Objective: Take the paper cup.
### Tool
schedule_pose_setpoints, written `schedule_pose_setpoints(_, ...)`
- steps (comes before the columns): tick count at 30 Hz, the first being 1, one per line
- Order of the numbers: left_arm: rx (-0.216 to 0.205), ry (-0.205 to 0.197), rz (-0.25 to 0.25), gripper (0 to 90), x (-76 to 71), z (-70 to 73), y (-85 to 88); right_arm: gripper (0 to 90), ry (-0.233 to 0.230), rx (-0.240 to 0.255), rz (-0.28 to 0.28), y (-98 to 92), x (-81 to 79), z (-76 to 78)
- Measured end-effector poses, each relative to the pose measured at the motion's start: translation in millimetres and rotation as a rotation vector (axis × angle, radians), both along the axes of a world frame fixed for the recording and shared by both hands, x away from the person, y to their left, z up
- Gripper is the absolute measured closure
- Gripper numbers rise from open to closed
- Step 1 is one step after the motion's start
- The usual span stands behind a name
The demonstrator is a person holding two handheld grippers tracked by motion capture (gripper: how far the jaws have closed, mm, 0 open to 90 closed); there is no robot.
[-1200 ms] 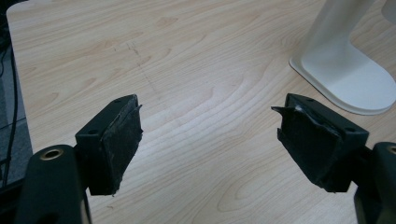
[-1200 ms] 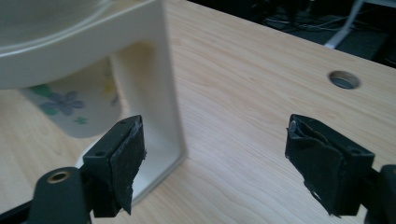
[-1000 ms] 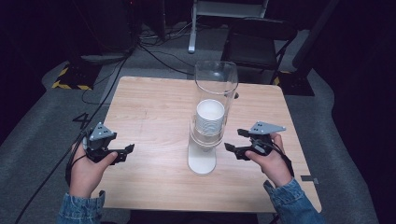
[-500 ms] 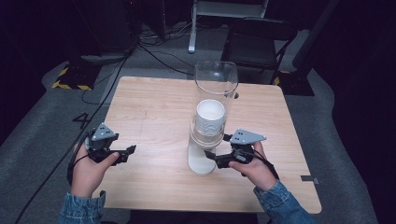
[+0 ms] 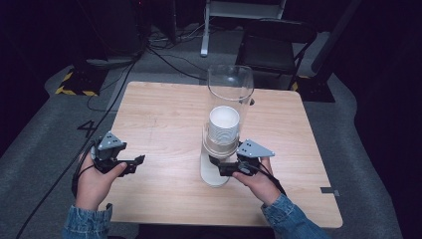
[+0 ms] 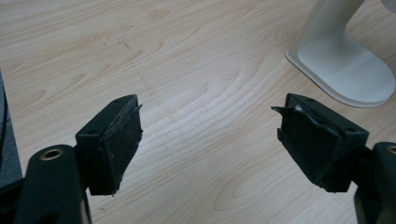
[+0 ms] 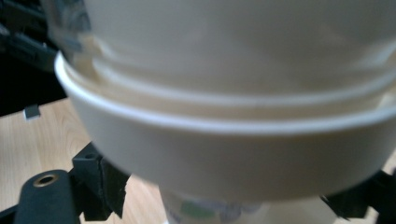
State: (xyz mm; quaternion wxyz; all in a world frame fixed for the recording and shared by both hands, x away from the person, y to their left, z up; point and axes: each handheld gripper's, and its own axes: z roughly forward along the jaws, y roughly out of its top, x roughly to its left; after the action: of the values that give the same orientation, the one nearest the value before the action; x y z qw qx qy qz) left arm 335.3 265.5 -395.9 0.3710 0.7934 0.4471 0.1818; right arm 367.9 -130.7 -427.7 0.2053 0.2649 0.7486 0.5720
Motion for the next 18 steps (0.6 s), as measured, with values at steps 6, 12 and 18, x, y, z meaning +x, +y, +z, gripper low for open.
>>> schedule_pose_setpoints(6,0.006,0.001,-0.002,21.3,0.3,-0.4,0.6,27.4,-0.015,-0.005,-0.009,-0.3,0.2,1.8)
schedule_pose_setpoints(12,0.004,0.002,-0.003,21.4,0.3,-0.9,-0.2,28.7,-0.001,-0.013,-0.002,-1.2,0.3,2.6)
schedule_pose_setpoints(18,0.001,0.003,-0.004,21.4,0.2,-1.1,-0.5,29.0,0.011,-0.008,-0.001,-1.5,0.3,2.3)
